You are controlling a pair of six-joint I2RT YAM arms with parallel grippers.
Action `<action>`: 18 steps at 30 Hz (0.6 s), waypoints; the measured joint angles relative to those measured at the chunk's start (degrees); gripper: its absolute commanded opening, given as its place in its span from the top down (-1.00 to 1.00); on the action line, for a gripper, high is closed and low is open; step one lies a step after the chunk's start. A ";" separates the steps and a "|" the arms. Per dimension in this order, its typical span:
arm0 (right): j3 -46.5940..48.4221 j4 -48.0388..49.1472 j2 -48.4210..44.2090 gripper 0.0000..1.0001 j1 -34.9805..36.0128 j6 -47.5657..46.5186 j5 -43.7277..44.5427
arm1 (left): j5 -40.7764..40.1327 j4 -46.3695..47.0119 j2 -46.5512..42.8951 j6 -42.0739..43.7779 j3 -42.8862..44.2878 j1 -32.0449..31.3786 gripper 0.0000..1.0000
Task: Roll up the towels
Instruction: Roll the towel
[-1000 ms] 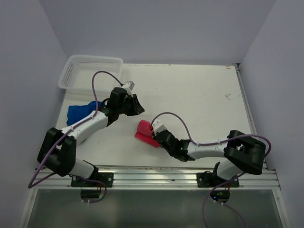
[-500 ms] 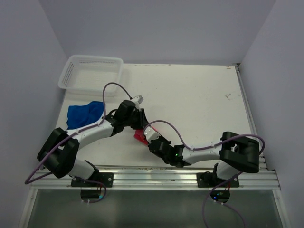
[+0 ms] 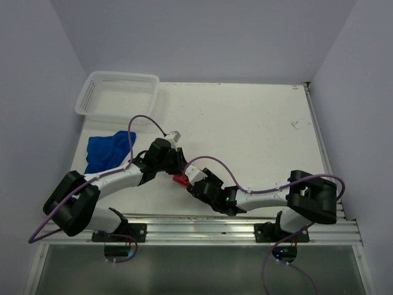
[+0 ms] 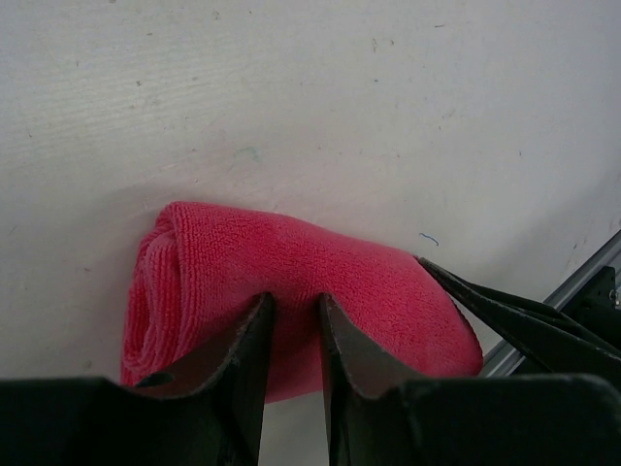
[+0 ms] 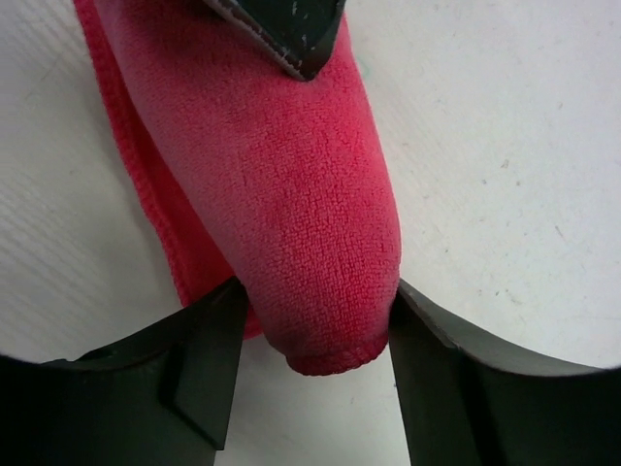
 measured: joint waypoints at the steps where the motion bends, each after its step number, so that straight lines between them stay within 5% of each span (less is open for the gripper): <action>1: 0.57 -1.38 -0.33 -0.32 0.00 0.59 -0.92 | -0.02 0.26 -0.04 0.00 -0.13 -0.02 0.40; 5: 2.16 -5.22 -4.24 -0.51 -0.07 2.95 -5.70 | -0.17 0.66 -0.09 0.00 -0.44 0.00 0.40; 11: 2.64 -7.21 -14.08 -0.52 -4.70 7.56 -17.40 | -0.20 1.29 -0.09 0.00 -0.76 -0.02 0.40; 18: 2.99 -7.56 -15.65 -0.31 -16.74 14.32 -32.15 | -0.20 1.95 -0.20 -0.02 -1.16 -0.02 0.41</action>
